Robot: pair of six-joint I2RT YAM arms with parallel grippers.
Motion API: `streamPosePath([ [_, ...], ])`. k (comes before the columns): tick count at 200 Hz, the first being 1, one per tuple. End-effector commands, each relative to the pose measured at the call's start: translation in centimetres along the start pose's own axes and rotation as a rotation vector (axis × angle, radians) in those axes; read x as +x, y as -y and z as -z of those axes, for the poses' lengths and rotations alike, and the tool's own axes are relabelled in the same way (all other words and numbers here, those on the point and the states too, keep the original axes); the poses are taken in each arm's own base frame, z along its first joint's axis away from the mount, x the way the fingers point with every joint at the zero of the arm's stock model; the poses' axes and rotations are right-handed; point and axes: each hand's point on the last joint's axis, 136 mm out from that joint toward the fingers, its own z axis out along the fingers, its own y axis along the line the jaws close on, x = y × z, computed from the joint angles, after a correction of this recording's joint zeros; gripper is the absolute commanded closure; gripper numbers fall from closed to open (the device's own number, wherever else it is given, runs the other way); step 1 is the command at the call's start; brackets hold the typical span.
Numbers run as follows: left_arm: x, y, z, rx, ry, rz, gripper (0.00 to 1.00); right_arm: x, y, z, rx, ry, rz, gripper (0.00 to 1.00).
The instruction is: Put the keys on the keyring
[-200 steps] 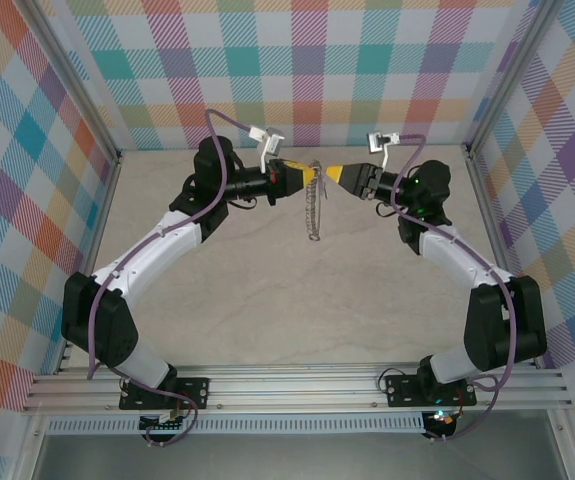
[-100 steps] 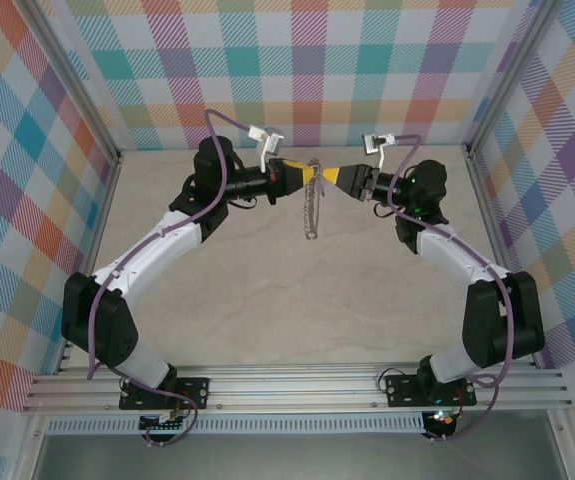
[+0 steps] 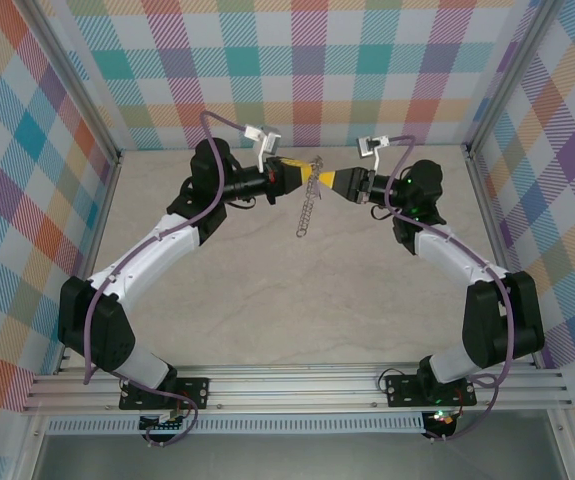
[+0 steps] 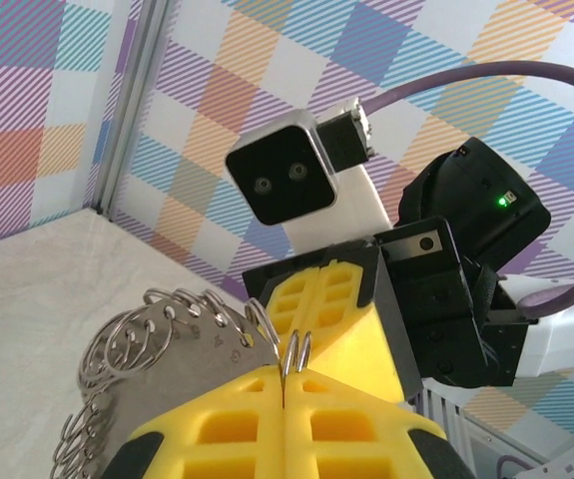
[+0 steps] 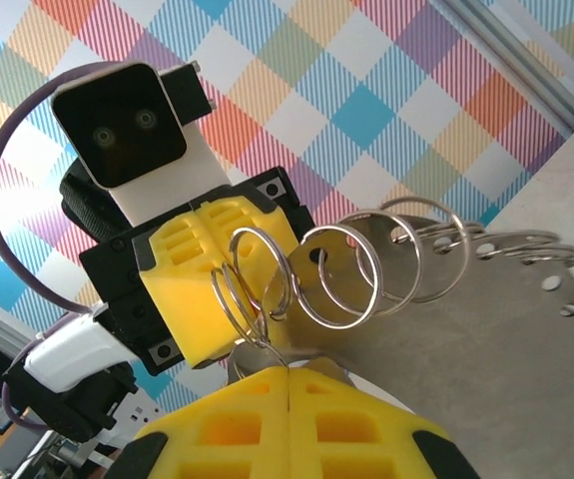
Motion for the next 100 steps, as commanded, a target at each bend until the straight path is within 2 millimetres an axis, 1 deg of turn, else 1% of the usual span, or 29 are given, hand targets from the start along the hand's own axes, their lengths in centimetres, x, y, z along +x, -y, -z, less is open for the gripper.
streamPosePath([
  [1,-3.4,2.7,0.9,0.043,0.105,-0.089,1.00,0.5,-1.3,-0.8,-0.043,-0.047,0.016,1.00],
  [32,-2.9,2.7,0.6,0.044,0.097,-0.080,1.00,0.2,-1.6,-1.2,-0.057,-0.044,0.018,1.00],
  [57,-2.7,2.5,0.5,0.037,0.097,-0.074,1.00,0.3,-1.8,-1.0,-0.048,-0.043,0.020,1.00],
  [62,-2.6,2.4,0.6,0.035,0.097,-0.072,1.00,0.3,-1.7,-0.8,-0.036,-0.041,0.021,0.95],
  [74,-2.6,2.3,0.5,0.033,0.097,-0.071,1.00,0.7,-1.5,-0.4,-0.003,-0.048,0.019,0.90],
  [84,-2.6,2.3,0.5,0.033,0.098,-0.070,1.00,1.1,-1.3,0.4,0.040,-0.042,0.025,0.85],
  [93,-2.7,2.4,0.6,0.035,0.098,-0.070,1.00,1.4,-1.0,1.2,0.084,-0.033,0.022,0.84],
  [100,-2.6,2.4,0.5,0.035,0.097,-0.068,1.00,1.5,-1.1,1.8,0.104,-0.026,0.030,0.83],
])
